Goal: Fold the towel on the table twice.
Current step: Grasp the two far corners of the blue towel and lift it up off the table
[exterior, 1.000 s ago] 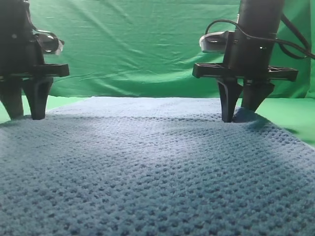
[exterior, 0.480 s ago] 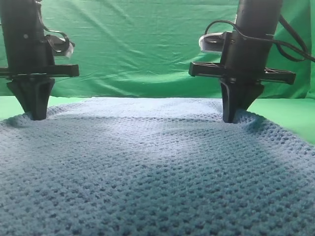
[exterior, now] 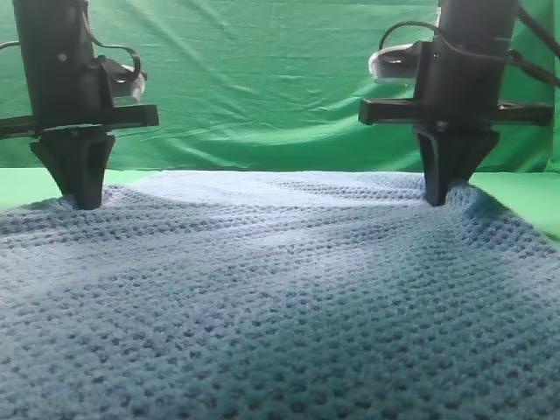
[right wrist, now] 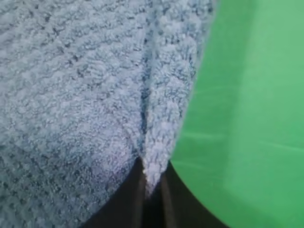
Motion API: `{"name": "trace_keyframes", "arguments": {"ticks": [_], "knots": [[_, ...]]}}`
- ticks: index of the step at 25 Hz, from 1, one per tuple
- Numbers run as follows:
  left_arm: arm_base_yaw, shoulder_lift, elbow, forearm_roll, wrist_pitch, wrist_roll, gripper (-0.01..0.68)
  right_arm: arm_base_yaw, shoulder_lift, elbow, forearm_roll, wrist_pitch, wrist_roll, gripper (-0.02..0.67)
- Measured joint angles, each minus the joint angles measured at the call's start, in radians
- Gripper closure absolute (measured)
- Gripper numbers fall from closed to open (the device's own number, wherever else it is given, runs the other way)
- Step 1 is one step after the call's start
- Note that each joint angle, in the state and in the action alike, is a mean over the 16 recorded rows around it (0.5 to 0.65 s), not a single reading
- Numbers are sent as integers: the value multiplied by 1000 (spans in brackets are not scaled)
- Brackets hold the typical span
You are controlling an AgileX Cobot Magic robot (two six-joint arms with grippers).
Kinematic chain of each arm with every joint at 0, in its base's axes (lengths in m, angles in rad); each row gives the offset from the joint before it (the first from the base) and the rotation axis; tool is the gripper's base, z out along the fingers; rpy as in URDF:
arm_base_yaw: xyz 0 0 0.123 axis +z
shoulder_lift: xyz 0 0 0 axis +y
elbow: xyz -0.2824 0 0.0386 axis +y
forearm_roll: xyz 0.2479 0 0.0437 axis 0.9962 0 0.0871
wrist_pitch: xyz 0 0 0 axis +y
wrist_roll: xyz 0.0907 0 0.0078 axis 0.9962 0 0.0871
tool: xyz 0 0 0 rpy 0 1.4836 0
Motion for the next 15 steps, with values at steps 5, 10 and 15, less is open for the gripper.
{"name": "trace_keyframes", "arguments": {"ticks": [5,10,15], "knots": [[-7,-69,-51,-20,12,0,673,-2,-31,-114,-37,93,-12,649],[-11,-154,-136,-25,3,0,673,-6,-49,-297,-71,170,-28,649],[-12,-224,-243,-19,-53,0,673,-10,-53,-496,-107,172,-46,649]]}}
